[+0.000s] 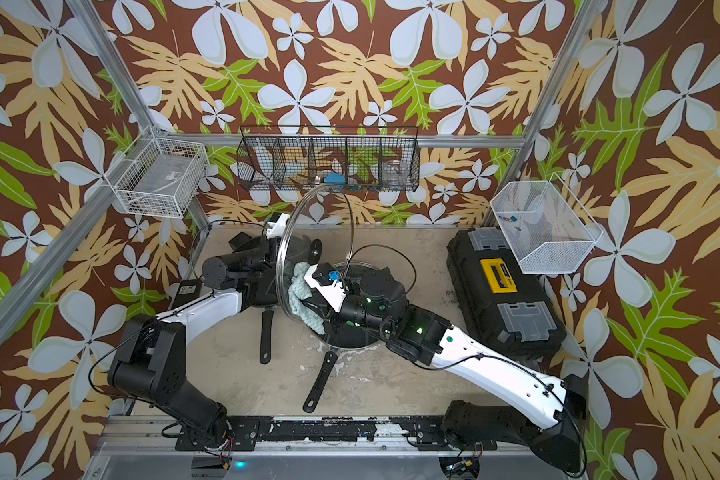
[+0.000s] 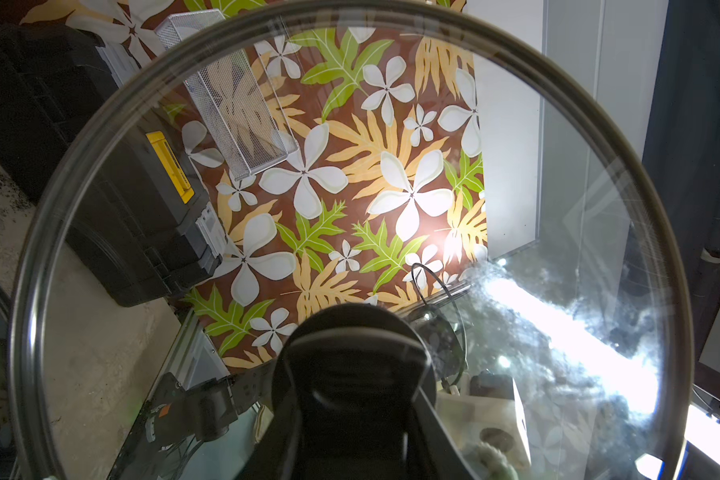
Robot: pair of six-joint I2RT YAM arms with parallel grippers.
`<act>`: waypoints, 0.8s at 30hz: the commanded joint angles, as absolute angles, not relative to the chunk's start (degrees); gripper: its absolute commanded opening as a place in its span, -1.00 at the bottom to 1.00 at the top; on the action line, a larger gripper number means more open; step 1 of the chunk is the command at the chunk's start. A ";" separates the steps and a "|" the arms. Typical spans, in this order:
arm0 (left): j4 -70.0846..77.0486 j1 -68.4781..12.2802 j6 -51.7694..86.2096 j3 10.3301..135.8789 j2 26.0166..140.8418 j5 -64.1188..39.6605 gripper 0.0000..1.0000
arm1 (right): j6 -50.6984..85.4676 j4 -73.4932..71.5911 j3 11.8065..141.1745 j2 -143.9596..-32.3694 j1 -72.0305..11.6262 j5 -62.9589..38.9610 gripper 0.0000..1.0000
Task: Wipe the pot lid with a cloth
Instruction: Wipe the pot lid.
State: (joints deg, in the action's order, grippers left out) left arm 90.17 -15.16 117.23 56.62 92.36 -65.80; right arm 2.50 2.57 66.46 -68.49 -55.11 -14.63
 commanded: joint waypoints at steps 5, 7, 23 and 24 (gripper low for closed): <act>107.12 -15.03 117.95 56.97 91.70 -61.79 -1.00 | 4.57 -0.83 70.31 -71.73 -43.28 -12.13 -1.00; 107.13 -15.09 117.99 57.04 91.50 -61.79 -1.00 | 5.37 -0.53 73.02 -74.20 -38.83 -13.41 -1.00; 107.14 -15.20 118.12 57.14 91.03 -61.36 -1.00 | 4.10 5.77 74.42 -76.72 -33.81 -21.26 -1.00; 107.12 -15.18 118.12 57.13 91.10 -61.28 -1.00 | 3.47 6.36 73.73 -75.84 -35.33 -20.78 -1.00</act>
State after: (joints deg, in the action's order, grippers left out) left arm 90.19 -15.16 117.23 56.62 91.20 -65.78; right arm 5.56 6.09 75.05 -77.58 -33.04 -19.20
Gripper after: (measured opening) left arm 0.342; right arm 0.077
